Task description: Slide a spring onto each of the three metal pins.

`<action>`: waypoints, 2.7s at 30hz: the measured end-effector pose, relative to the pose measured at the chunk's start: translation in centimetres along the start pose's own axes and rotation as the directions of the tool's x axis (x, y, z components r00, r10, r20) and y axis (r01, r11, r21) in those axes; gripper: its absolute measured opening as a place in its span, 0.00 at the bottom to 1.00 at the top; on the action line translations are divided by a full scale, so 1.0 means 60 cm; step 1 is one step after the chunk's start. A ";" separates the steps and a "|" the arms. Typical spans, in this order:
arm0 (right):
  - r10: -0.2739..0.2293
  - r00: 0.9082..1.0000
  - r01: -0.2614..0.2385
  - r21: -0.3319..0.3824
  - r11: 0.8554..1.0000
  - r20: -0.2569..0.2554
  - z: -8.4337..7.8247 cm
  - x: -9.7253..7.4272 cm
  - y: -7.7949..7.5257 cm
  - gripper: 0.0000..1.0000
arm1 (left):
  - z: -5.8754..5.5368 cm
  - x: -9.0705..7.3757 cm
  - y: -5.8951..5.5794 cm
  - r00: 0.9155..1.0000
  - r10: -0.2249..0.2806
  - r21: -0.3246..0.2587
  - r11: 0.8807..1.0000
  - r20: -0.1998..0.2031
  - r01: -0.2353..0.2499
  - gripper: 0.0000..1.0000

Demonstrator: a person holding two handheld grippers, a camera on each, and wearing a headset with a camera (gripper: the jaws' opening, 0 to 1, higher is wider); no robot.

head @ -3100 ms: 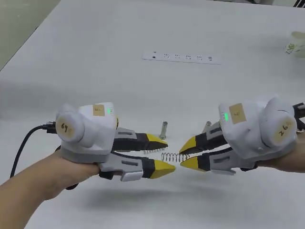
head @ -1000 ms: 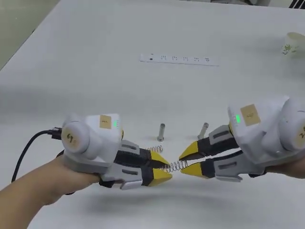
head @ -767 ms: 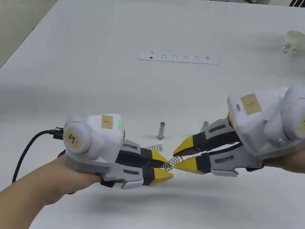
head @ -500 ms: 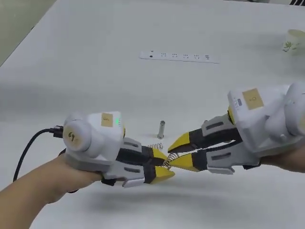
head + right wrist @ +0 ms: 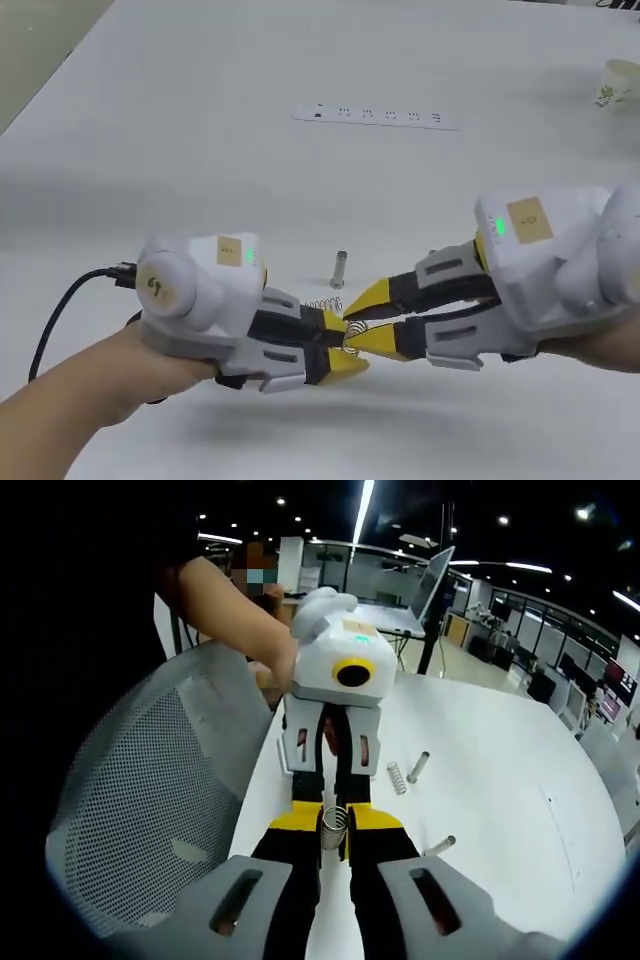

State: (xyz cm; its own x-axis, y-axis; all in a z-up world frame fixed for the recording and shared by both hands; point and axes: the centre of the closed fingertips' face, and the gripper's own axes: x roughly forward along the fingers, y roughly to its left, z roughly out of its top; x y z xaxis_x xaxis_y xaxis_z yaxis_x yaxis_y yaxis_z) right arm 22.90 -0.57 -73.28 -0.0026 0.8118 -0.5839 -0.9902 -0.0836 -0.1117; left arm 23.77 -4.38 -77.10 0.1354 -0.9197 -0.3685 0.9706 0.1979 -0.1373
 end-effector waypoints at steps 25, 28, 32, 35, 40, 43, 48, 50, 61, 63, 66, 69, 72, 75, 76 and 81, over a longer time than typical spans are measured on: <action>-0.021 1.000 0.021 -0.018 1.000 -0.014 0.011 -0.003 -0.011 0.07 | 0.005 -0.007 0.013 0.998 0.055 -0.021 0.998 0.029 -0.054 0.13; -0.023 0.999 0.023 -0.024 0.999 -0.024 0.008 -0.004 -0.013 0.07 | 0.004 -0.013 0.018 0.997 0.069 -0.033 0.997 0.032 -0.068 0.14; -0.025 0.999 0.024 -0.025 0.999 -0.027 0.006 -0.004 -0.013 0.07 | 0.004 -0.024 0.022 0.996 0.080 -0.064 0.995 0.050 -0.077 0.19; -0.027 0.999 0.026 -0.022 0.999 -0.026 0.005 -0.003 -0.014 0.07 | 0.002 -0.033 0.028 0.994 0.099 -0.073 0.993 0.050 -0.095 0.20; -0.034 0.999 0.033 -0.029 0.999 -0.030 0.004 -0.003 -0.015 0.07 | 0.003 -0.042 0.035 0.991 0.125 -0.085 0.989 0.056 -0.120 0.27; -0.045 0.999 0.044 -0.035 0.998 -0.030 0.003 -0.004 -0.019 0.07 | 0.002 -0.047 0.040 0.988 0.144 -0.085 0.987 0.053 -0.139 0.33; -0.053 0.998 0.052 -0.034 0.998 -0.031 0.002 -0.007 -0.023 0.07 | -0.005 -0.063 0.047 0.984 0.173 -0.089 0.982 0.044 -0.168 0.40; -0.056 0.998 0.055 -0.034 0.998 -0.035 0.000 -0.007 -0.024 0.07 | -0.006 -0.073 0.052 0.980 0.191 -0.099 0.978 0.049 -0.186 0.42; -0.076 0.996 0.074 -0.047 0.996 -0.047 -0.006 -0.009 -0.034 0.07 | -0.020 -0.110 0.064 0.964 0.263 -0.126 0.958 0.028 -0.258 0.64; -0.079 0.996 0.077 -0.044 0.996 -0.049 -0.006 -0.011 -0.037 0.07 | -0.024 -0.118 0.067 0.960 0.278 -0.133 0.953 0.026 -0.273 0.66; -0.086 0.995 0.084 -0.047 0.995 -0.052 -0.007 -0.013 -0.041 0.07 | -0.029 -0.132 0.075 0.951 0.307 -0.150 0.942 0.025 -0.300 0.71; -0.092 0.994 0.089 -0.049 0.995 -0.058 -0.010 -0.015 -0.044 0.07 | -0.037 -0.147 0.084 0.939 0.344 -0.182 0.924 0.015 -0.336 0.78; -0.112 0.991 0.108 -0.055 0.993 -0.069 -0.019 -0.019 -0.051 0.07 | -0.041 -0.156 0.086 0.935 0.356 -0.181 0.920 0.009 -0.348 0.82; -0.120 0.990 0.117 -0.047 0.992 -0.071 -0.023 -0.021 -0.055 0.07 | -0.044 -0.166 0.092 0.926 0.377 -0.188 0.911 0.012 -0.368 0.86; -0.123 0.990 0.119 -0.048 0.992 -0.072 -0.023 -0.022 -0.056 0.07 | -0.046 -0.169 0.095 0.923 0.384 -0.190 0.907 0.012 -0.375 0.87; -0.120 0.989 0.117 -0.045 0.992 -0.086 -0.029 -0.025 -0.056 0.07 | -0.054 -0.181 0.104 0.911 0.413 -0.207 0.891 0.002 -0.404 0.93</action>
State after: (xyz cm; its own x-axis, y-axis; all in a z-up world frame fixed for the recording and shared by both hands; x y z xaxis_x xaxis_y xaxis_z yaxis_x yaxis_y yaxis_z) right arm 26.47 -2.52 -73.44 0.1285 0.7634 -0.6330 -0.9765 -0.0139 -0.2149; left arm 27.71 7.92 -76.92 0.5245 -0.7565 -0.3907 0.7689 0.6179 -0.1644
